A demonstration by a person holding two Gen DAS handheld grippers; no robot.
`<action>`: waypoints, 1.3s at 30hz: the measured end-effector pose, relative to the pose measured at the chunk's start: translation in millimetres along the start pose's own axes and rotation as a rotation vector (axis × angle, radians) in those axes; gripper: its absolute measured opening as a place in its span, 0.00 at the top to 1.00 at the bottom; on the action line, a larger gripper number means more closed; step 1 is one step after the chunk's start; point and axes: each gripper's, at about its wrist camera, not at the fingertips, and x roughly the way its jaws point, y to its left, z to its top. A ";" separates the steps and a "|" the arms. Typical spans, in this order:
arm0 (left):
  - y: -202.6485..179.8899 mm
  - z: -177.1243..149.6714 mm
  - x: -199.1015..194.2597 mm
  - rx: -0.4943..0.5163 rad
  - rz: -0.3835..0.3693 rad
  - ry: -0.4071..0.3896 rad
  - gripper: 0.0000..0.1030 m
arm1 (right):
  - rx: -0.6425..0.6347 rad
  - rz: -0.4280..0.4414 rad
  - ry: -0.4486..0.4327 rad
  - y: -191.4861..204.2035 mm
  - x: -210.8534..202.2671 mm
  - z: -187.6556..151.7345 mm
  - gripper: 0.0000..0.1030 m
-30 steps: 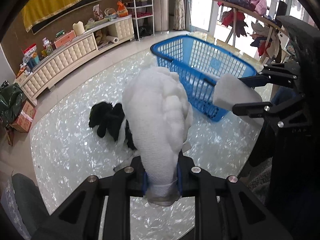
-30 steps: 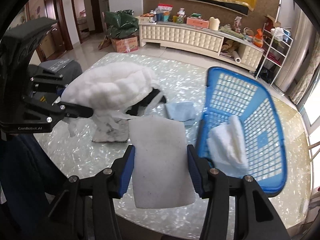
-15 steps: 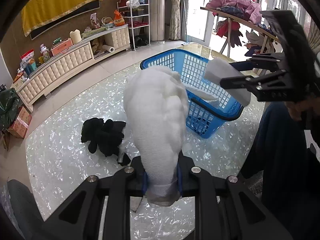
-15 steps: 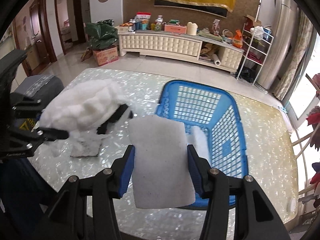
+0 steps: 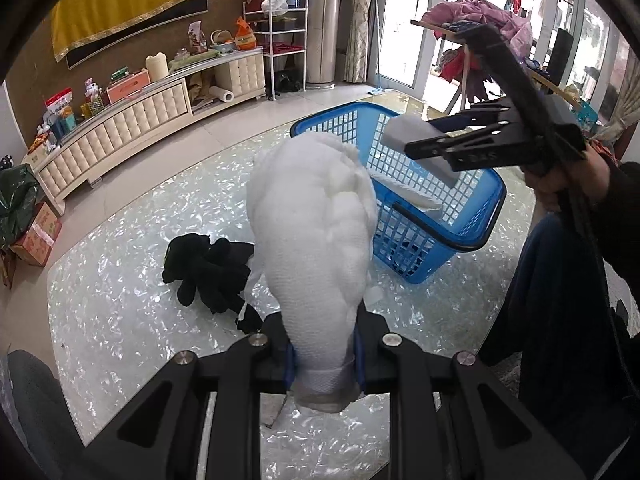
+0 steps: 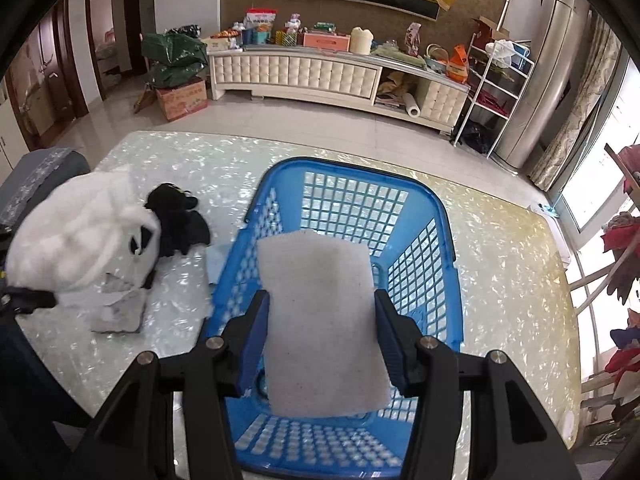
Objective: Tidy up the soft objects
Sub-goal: 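Carry the foam sheet with the right gripper over the blue basket, then open the right gripper to drop the foam sheet into the basket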
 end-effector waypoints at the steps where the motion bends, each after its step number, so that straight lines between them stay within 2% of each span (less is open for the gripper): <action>1: -0.2 0.0 0.3 -0.001 0.004 0.001 0.81 | -0.002 -0.002 0.008 -2.6 5.1 2.9 0.52; 13: -4.3 1.1 7.4 0.008 -0.010 0.023 0.81 | 0.036 -0.024 0.149 -26.5 79.5 15.9 0.52; 16: -6.0 0.9 10.7 0.013 -0.011 0.034 0.81 | 0.054 -0.010 0.175 -30.4 83.6 16.9 0.52; 19: -6.8 1.7 11.1 0.015 -0.018 0.034 0.81 | 0.076 0.015 0.165 -36.6 77.4 16.9 0.51; 24: -7.2 2.1 11.5 0.018 -0.021 0.031 0.81 | 0.095 0.015 0.179 -43.0 77.4 20.8 0.51; 30: -8.7 1.4 11.1 0.020 -0.013 0.034 0.81 | 0.054 -0.014 0.202 -32.2 82.4 23.0 0.48; 33: -9.1 1.4 9.3 0.017 -0.012 0.031 0.81 | 0.047 -0.018 0.210 -29.9 81.8 21.1 0.35; 35: -9.2 1.0 8.5 0.017 -0.009 0.031 0.81 | 0.042 -0.016 0.210 -29.3 81.4 22.5 0.15; 39: -11.4 0.1 9.4 0.024 -0.006 0.035 0.81 | 0.019 -0.032 0.190 -29.0 74.5 24.6 0.08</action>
